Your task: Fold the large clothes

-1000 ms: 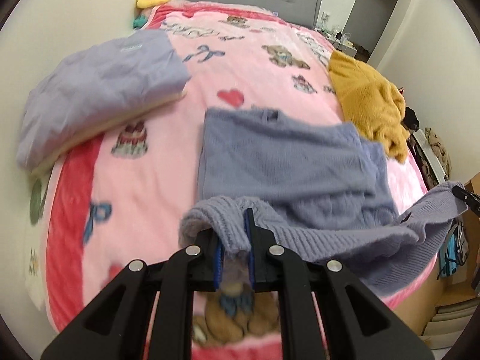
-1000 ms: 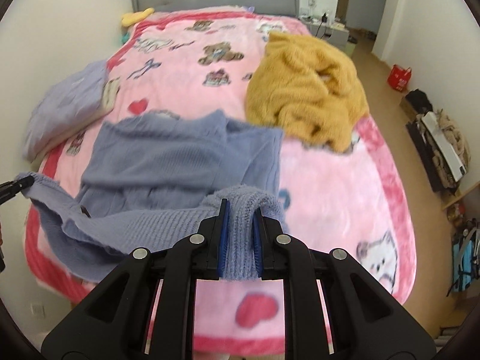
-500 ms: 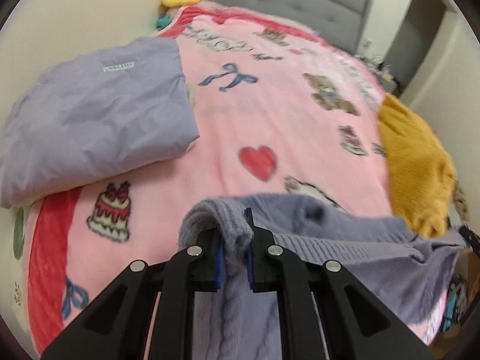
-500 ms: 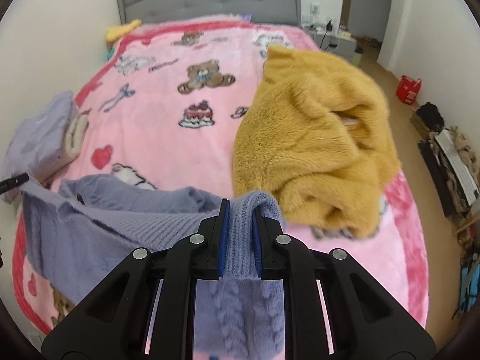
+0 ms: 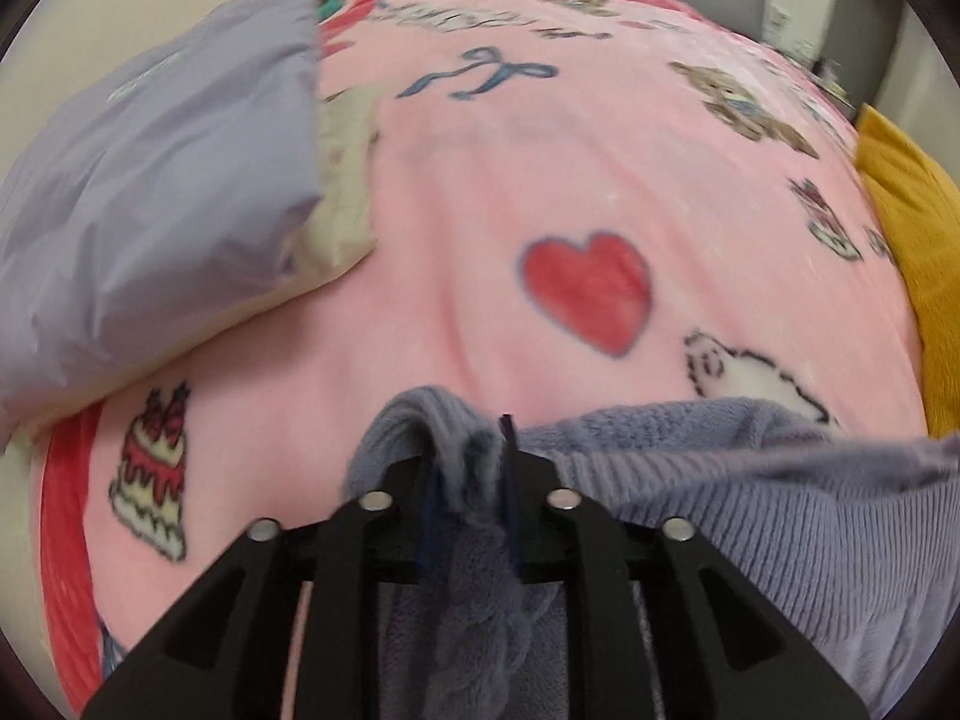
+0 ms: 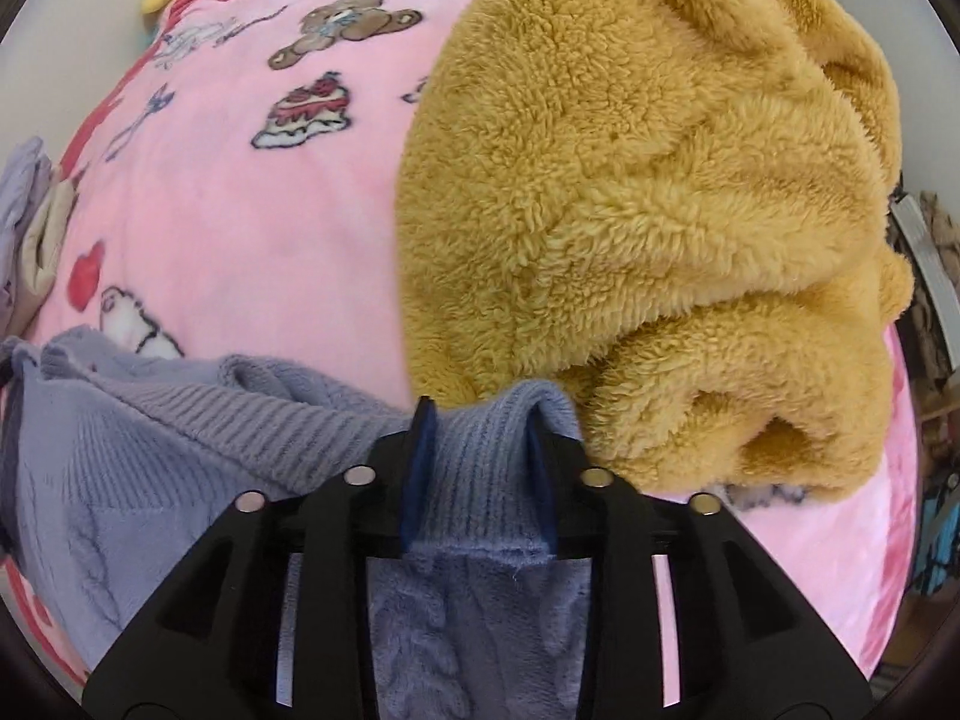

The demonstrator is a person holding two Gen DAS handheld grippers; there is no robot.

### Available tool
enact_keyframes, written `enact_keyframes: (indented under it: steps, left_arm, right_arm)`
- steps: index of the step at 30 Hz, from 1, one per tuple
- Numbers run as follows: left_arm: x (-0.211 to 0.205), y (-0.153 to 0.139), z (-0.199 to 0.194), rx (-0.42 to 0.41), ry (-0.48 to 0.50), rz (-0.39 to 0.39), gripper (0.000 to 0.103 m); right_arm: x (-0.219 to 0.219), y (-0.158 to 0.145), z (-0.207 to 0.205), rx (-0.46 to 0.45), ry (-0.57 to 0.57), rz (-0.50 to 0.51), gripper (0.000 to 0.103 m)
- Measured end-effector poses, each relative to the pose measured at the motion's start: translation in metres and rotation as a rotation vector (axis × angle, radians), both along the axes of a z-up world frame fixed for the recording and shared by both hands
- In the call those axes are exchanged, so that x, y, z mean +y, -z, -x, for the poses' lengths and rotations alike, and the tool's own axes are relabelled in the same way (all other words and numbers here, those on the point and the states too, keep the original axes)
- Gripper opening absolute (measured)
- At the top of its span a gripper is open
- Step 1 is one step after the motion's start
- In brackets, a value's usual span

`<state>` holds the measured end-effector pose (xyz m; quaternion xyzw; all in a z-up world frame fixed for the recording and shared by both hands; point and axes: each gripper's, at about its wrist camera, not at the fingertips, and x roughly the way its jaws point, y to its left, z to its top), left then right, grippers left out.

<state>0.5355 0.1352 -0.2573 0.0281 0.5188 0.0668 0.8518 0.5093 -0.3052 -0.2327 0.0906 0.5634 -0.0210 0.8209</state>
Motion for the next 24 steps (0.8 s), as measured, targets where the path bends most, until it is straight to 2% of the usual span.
enact_keyframes:
  steps: [1,2,3,4,5,7,8,9,11,13,14,15,17,19,21,24]
  left_arm:
    - [-0.002,-0.001,0.002,-0.009,0.028,-0.008,0.024]
    - [-0.004,-0.003,0.004,-0.012,0.05,-0.012,0.025]
    - [-0.004,-0.006,0.006,-0.019,0.072,-0.008,0.025]
    - [-0.001,-0.01,0.01,-0.037,0.099,0.02,0.027]
    - [0.002,-0.016,0.014,-0.048,0.119,0.058,0.034]
    - [0.011,-0.027,0.019,-0.08,0.143,0.134,0.059]
    - [0.016,-0.036,0.023,-0.112,0.143,0.138,0.088]
    - [0.018,-0.044,0.027,-0.156,0.138,0.098,0.098]
    - [0.023,-0.06,0.035,-0.218,0.168,0.061,0.098]
    - [0.027,-0.067,0.035,-0.197,0.184,0.088,0.098]
    - [0.027,-0.068,0.037,-0.178,0.208,0.127,0.098]
    - [0.025,-0.066,0.038,-0.15,0.243,0.16,0.098]
    - [0.012,-0.055,0.041,-0.079,0.329,0.186,0.098]
    - [-0.002,-0.03,0.041,0.005,0.387,0.14,0.098]
    - [-0.007,-0.013,0.042,0.053,0.398,0.132,0.098]
    - [0.0,0.008,0.041,0.071,0.344,0.135,0.098]
  right_arm:
    - [-0.001,-0.002,0.002,-0.006,0.0,-0.015,0.039]
    - [-0.002,-0.007,0.005,-0.022,-0.002,-0.037,0.052]
    - [-0.002,-0.013,0.008,-0.044,-0.007,-0.056,0.071]
    - [-0.003,-0.024,0.014,-0.092,-0.011,-0.066,0.082]
    - [-0.005,-0.034,0.019,-0.136,-0.011,-0.053,0.092]
    - [-0.006,-0.054,0.032,-0.223,-0.024,-0.023,0.092]
    - [-0.007,-0.063,0.036,-0.246,-0.048,-0.028,0.092]
    - [-0.006,-0.067,0.038,-0.261,-0.057,-0.02,0.092]
    - [-0.005,-0.076,0.043,-0.294,-0.101,0.01,0.092]
    - [0.003,-0.081,0.046,-0.317,-0.171,0.03,0.092]
    - [0.009,-0.082,0.049,-0.335,-0.212,0.035,0.088]
    - [0.019,-0.081,0.051,-0.351,-0.288,0.041,0.081]
    - [0.035,-0.075,0.053,-0.335,-0.364,0.097,0.071]
    - [0.052,-0.056,0.048,-0.277,-0.437,0.126,0.071]
    - [0.061,-0.039,0.047,-0.243,-0.474,0.15,0.07]
    - [0.068,-0.015,0.046,-0.18,-0.51,0.218,0.07]
